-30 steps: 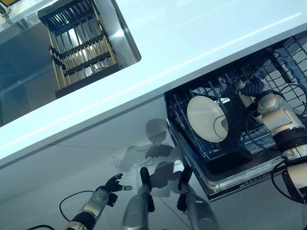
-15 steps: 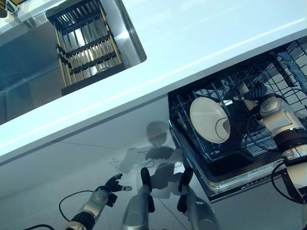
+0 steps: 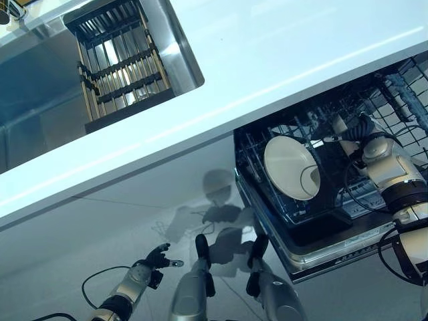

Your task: Take plates into dishwasher

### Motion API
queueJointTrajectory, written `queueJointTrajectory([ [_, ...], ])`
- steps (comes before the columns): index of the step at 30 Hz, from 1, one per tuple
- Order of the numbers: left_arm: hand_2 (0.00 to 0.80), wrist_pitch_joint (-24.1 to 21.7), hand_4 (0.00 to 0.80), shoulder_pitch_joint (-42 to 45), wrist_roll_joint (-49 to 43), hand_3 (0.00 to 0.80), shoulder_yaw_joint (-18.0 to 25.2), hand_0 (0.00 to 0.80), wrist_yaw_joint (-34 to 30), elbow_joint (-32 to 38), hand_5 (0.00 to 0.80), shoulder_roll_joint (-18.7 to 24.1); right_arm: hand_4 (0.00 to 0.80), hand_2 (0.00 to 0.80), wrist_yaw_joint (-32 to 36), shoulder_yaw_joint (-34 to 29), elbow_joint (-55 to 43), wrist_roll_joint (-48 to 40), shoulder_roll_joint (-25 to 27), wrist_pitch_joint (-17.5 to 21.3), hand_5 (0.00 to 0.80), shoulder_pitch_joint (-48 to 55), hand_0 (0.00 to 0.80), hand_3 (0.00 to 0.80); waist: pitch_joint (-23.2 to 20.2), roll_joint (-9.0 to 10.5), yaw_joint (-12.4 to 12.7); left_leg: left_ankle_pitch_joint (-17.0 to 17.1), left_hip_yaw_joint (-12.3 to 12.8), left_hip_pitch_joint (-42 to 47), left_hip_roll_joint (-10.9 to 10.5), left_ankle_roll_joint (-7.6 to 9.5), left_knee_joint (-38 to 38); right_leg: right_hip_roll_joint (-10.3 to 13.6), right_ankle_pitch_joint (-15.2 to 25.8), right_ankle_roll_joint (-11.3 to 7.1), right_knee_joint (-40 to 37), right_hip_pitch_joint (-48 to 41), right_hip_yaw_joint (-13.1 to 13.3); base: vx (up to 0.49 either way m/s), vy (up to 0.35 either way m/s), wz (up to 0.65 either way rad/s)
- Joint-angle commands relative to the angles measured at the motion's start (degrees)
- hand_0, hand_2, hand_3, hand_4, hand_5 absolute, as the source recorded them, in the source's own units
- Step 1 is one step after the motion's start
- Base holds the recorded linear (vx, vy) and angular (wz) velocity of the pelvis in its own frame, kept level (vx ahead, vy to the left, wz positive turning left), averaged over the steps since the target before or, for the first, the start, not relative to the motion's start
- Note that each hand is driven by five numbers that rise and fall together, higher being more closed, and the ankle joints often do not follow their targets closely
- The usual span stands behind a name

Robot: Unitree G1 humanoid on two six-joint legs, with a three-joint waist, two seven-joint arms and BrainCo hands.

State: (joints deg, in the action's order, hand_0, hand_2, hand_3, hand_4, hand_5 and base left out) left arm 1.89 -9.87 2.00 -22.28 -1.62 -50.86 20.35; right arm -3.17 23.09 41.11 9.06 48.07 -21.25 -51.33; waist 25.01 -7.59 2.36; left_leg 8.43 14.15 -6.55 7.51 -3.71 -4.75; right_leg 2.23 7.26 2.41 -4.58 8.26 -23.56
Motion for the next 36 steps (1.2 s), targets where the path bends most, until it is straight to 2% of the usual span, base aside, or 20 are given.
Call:
queueJointTrajectory([
  [1,0.0,-0.57,0.0,0.9,1.48,0.0,0.06,0.0,0.53,-0.61,0.0,1.73,0.0,0.0,-6.88,0.07,-4.8,4.64,2.69,3.52,0.0,-1.32,0.0,0.0,-0.27,5.49,-0.85,-6.09,2.17,1.51,-1.41,-0.2,-0.25,-0.26,-9.85,-1.8,2.19,-2.67,2.4,0.013,0.042,0.01],
  [4,0.0,-1.03,0.0,2.23,1.14,0.0,0.68,0.0,1.23,-1.06,0.0,1.24,0.0,0.0,-10.18,-2.22,-12.52,8.87,3.86,4.05,0.0,1.19,0.0,0.0,-1.07,6.16,-1.72,-6.33,2.52,2.07,-1.53,0.0,-0.25,-0.37,-9.74,-2.03,1.85,-3.23,2.77,0.015,0.044,-0.01],
  [9,0.0,-1.37,0.0,3.88,-0.11,0.0,2.49,0.0,2.03,-1.81,0.0,0.7,0.0,0.0,-11.47,-8.01,-25.17,12.27,5.57,3.87,0.0,9.24,0.0,0.0,-2.42,7.27,-3.08,-7.05,3.33,3.46,-1.46,0.33,-0.25,-0.55,-9.8,-2.53,1.72,-4.5,3.67,0.026,0.042,-0.01],
  [15,0.0,-2.34,0.0,5.57,-1.82,0.0,5.35,0.0,2.06,-4.1,0.0,0.22,0.0,0.0,-12.47,-17.36,-37.31,14.37,9.45,7.36,0.0,19.65,0.0,0.0,-5.5,8.6,-5.83,-8.04,4.84,5.69,-1.5,0.65,-0.25,-0.65,-9.67,-2.91,0.91,-6.6,5.33,0.049,0.051,-0.09],
  [24,0.0,-4.63,0.0,7.64,-5.14,0.0,7.43,0.0,1.9,-9.17,0.0,-0.83,0.0,0.0,-15.47,-33.92,-48.68,11.4,14.91,9.91,0.0,34.44,0.0,0.0,-10.84,9.35,-9.87,-10.36,8.41,9.66,-1.79,1.02,-0.25,-0.66,-9.47,-3.93,-0.41,-9.59,8.5,0.051,0.052,-0.21],
  [28,0.0,-4.97,0.0,7.89,-5.94,0.0,7.99,0.0,1.91,-11.02,0.0,-1.25,0.0,0.0,-19.77,-40.83,-51.14,5.11,13.15,11.32,0.0,40.78,0.0,0.0,-13.17,8.94,-12.12,-11.64,10.68,11.67,-1.97,1.38,-0.25,-0.55,-9.59,-4.43,-0.42,-10.56,10.22,0.043,0.029,-0.25],
  [32,0.0,-5.55,0.0,7.72,-6.54,0.0,7.93,0.0,1.62,-12.52,0.0,-1.12,0.0,0.0,-23.34,-44.33,-51.37,3.14,9.77,13.6,0.0,44.99,0.0,0.0,-14.58,8.28,-13.2,-12.67,12.07,13.09,-2.22,1.86,-0.25,-0.51,-9.63,-4.75,-0.42,-11.18,11.64,0.042,-0.007,-0.27],
  [36,0.0,-6.28,0.0,7.91,-7.22,0.0,8.09,0.0,1.19,-13.5,0.0,-0.88,0.0,0.0,-25.74,-46.94,-47.6,-9.89,2.21,16.89,0.0,49.6,0.0,0.0,-15.93,6.98,-14.77,-13.78,13.36,14.71,-2.63,2.63,-0.25,-0.4,-9.97,-4.91,-0.28,-12.02,13.22,0.041,-0.039,-0.21],
])
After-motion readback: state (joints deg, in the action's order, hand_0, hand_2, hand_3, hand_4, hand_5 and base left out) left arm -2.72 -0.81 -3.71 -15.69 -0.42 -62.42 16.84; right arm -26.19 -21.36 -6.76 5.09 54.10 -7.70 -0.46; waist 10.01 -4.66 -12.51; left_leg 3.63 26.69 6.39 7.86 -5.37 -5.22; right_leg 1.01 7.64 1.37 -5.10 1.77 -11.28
